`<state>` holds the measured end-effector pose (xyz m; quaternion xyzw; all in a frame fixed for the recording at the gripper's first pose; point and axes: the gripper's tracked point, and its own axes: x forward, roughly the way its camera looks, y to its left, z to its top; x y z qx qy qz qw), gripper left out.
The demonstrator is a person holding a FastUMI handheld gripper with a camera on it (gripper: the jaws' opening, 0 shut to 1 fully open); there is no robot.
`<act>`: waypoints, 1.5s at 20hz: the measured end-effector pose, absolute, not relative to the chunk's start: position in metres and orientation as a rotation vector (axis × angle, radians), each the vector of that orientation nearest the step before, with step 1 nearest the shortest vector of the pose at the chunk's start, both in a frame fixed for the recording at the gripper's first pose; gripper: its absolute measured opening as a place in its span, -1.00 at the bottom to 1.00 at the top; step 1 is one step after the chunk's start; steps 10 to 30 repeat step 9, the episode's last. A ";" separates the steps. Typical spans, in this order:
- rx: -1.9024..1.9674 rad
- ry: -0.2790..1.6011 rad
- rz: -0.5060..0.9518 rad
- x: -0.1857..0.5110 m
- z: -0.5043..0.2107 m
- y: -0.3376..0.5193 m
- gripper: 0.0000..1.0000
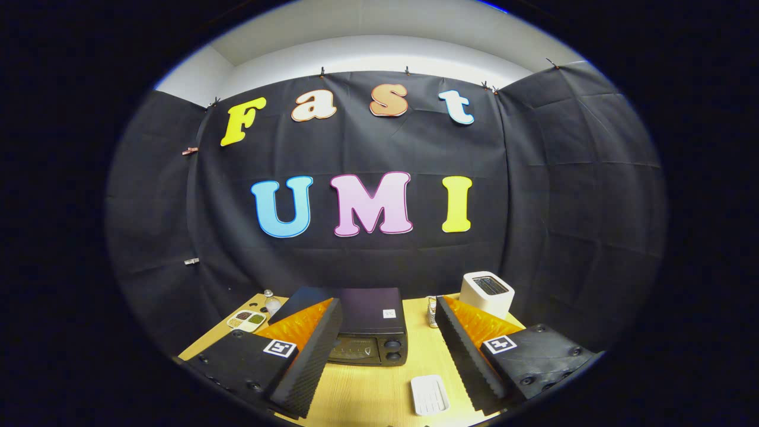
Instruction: Open the toaster oven, put the food inside, and close the toaster oven door.
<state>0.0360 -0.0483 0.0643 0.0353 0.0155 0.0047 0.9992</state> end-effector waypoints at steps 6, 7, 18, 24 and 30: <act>0.121 0.055 0.003 0.036 0.057 -0.050 0.96; 0.122 0.056 0.004 0.037 0.057 -0.049 0.96; 0.123 0.060 0.002 0.039 0.054 -0.048 0.96; 0.123 0.060 0.002 0.039 0.054 -0.048 0.96; 0.123 0.060 0.002 0.039 0.054 -0.048 0.96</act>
